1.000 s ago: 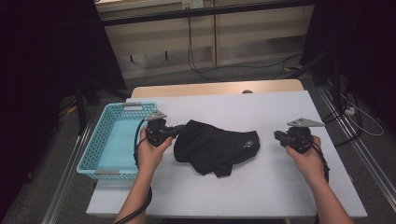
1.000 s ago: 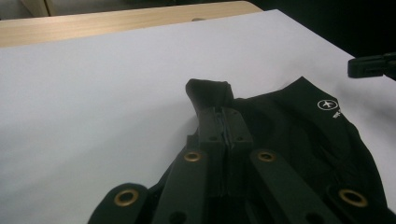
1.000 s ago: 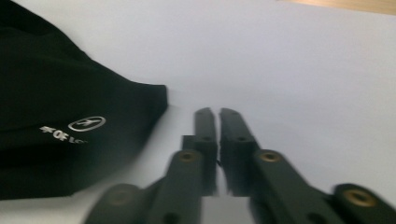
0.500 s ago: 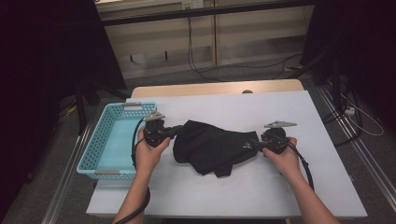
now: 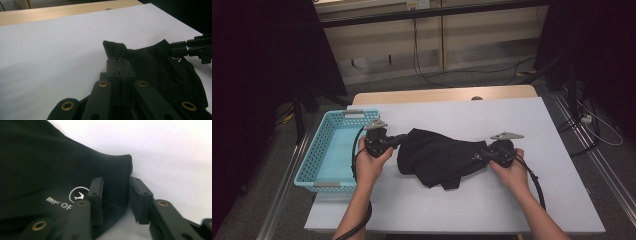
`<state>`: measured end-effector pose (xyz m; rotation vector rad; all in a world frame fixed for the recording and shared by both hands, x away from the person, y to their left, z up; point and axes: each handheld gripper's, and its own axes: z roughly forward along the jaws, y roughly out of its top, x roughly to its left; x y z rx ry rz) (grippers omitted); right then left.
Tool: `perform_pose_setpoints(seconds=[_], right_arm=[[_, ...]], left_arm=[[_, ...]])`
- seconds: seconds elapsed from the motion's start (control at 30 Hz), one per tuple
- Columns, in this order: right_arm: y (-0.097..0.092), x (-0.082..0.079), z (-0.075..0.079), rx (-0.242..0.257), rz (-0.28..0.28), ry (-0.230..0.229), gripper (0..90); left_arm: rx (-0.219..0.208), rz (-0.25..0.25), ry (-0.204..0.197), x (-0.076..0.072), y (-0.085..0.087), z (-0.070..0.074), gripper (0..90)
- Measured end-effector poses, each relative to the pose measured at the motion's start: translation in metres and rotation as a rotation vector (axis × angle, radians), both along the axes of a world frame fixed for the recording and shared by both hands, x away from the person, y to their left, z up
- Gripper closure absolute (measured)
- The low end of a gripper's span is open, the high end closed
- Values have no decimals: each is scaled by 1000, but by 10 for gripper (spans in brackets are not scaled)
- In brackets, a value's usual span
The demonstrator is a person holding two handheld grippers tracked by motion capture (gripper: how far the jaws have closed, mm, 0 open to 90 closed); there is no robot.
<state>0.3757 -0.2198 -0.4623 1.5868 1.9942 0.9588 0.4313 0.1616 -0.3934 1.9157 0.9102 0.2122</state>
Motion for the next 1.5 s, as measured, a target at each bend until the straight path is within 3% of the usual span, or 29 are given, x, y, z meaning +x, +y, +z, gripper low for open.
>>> perform_pose_setpoints(seconds=[0.13, 0.23, 0.33, 0.43, 0.5, 0.8, 0.97, 1.07, 1.17, 1.23, 1.3, 1.43, 1.5], right_arm=[[0, 0, -1, 42, 14, 4, 836], [-1, 0, -1, 62, 26, 7, 850], [-4, -1, 0, 112, 46, 13, 855], [-7, -3, 7, 115, 52, -36, 857], [-13, -5, 13, 148, 39, -64, 858], [-42, -16, 31, 160, -20, -161, 859], [-49, -22, 38, 173, -16, -202, 858], [-47, -22, 36, 173, -4, -179, 858], [-41, -19, 29, 125, 7, -147, 858], [-36, -16, 24, 105, 16, -125, 857], [-33, -14, 21, 82, 25, -111, 857], [-30, -12, 18, 56, 30, -97, 857], [-32, -12, 18, 51, 22, -89, 857]], left_arm=[[-3, 2, -2, 0, 1, 1, 886], [-2, 1, -1, 0, 0, 1, 886], [-4, 0, -1, 0, 0, 1, 886], [-11, 1, -4, 0, 1, 2, 886], [-14, 3, -4, 0, 2, 2, 886], [-59, -7, -6, 0, 2, 3, 887], [-80, 2, -2, 2, -1, 2, 886], [-65, 18, 20, 4, -4, -5, 880], [-39, 32, 55, 9, -8, -20, 869], [-3, 58, 67, 12, -10, -29, 795], [48, 91, 43, 13, -14, -33, 535], [64, 104, 41, 13, -22, -36, 362], [95, 108, 32, 14, -25, -38, 353]])
